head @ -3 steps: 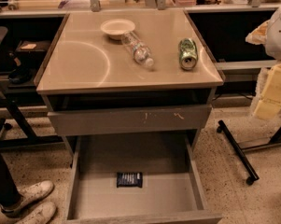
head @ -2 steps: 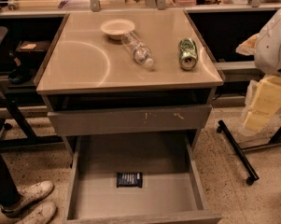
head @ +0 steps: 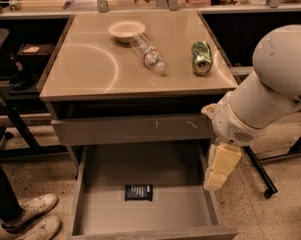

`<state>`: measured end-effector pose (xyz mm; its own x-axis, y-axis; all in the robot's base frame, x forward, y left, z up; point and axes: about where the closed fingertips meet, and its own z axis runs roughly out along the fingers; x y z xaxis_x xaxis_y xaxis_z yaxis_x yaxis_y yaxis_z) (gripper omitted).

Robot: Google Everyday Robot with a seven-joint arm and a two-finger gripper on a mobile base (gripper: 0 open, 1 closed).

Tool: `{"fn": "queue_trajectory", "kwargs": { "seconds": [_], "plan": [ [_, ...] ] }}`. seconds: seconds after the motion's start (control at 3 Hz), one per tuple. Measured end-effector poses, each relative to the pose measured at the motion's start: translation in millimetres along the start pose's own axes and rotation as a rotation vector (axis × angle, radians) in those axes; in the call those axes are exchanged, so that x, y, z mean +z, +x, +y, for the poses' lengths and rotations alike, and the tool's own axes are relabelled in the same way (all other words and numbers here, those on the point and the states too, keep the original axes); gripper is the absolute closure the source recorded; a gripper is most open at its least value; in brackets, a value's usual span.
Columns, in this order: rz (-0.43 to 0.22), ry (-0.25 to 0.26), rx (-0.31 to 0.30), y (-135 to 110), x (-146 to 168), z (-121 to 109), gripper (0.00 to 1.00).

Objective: Pick rxbar blueberry from middle drawer and place on counter

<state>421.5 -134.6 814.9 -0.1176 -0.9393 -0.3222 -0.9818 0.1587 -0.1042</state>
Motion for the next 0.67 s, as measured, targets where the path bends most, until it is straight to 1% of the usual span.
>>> {"fn": "queue_trajectory", "kwargs": {
  "seconds": [0.33,0.67],
  "plan": [
    [0.0,0.001,0.0,-0.1,-0.9,-0.1,0.0],
    [-0.009,-0.042,-0.014,-6.3,35.2,12.3,0.0]
  ]
}}
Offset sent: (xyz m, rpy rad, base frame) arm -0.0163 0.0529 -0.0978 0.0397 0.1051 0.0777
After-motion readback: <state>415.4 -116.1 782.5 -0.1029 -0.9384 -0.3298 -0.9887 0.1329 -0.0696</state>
